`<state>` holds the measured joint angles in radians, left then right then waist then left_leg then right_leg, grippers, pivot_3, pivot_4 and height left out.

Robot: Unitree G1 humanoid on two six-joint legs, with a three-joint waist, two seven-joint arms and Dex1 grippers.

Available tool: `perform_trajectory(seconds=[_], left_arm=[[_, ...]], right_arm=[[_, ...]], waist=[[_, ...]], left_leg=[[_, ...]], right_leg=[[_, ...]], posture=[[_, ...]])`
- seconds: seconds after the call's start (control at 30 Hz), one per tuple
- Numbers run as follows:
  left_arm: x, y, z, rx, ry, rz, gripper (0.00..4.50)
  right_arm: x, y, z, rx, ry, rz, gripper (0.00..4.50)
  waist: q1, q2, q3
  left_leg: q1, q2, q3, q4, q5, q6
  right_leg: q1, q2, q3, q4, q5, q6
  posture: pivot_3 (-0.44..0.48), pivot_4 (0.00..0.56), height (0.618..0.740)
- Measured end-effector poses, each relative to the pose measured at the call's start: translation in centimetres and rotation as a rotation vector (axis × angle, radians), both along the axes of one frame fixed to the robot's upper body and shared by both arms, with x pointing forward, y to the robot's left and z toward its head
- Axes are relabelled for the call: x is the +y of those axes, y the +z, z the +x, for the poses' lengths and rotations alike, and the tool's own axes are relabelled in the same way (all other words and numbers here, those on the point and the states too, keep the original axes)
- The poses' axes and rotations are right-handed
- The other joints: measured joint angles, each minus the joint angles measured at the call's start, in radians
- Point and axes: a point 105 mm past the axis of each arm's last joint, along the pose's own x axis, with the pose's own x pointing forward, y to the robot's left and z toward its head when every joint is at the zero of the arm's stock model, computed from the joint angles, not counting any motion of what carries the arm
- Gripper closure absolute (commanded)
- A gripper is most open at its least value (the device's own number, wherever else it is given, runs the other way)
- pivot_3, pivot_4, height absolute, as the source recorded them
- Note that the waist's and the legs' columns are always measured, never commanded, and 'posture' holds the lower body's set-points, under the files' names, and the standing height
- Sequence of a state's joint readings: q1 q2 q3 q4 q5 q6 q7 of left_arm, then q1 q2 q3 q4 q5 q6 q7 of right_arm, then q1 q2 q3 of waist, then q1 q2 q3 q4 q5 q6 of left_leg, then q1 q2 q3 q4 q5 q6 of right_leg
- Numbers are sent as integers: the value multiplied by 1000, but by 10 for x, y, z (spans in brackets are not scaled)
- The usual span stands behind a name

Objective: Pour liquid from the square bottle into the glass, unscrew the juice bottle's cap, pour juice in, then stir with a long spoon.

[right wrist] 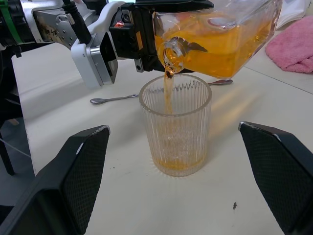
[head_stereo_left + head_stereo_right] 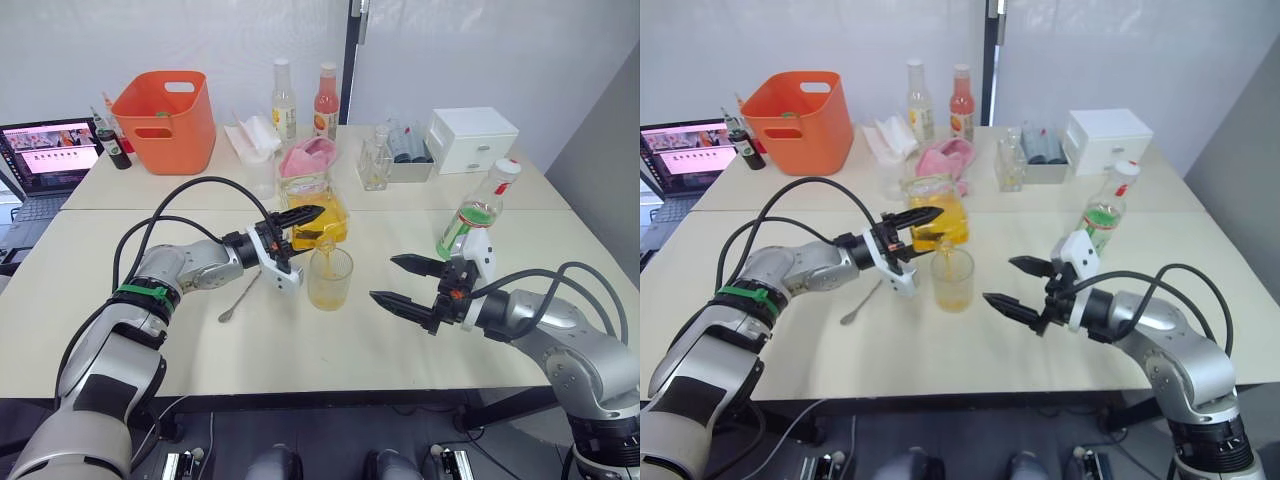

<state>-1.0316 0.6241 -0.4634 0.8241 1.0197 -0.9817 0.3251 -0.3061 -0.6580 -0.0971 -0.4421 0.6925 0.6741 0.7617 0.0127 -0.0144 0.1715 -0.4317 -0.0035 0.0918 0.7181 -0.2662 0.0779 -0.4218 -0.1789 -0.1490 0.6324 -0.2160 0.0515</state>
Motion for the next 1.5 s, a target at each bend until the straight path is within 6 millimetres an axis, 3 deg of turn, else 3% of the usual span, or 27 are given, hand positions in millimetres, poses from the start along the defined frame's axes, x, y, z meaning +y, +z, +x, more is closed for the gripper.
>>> perform_trajectory(seconds=[0.9, 1.5], left_arm=[[-3, 1, 2, -15, 2, 9, 1696], [-3, 2, 3, 183, 10, -103, 1696]], right_arm=[[0, -1, -1, 7, 2, 1, 28], [-1, -3, -1, 12, -4, -1, 28]], waist=[[0, 0, 0], [-1, 0, 0]], left_leg=[[0, 0, 0, 1, 0, 0], [0, 0, 0, 3, 0, 0]], right_leg=[[0, 0, 0, 1, 0, 0], [0, 0, 0, 2, 0, 0]], posture=[[0, 150, 713], [0, 150, 713]])
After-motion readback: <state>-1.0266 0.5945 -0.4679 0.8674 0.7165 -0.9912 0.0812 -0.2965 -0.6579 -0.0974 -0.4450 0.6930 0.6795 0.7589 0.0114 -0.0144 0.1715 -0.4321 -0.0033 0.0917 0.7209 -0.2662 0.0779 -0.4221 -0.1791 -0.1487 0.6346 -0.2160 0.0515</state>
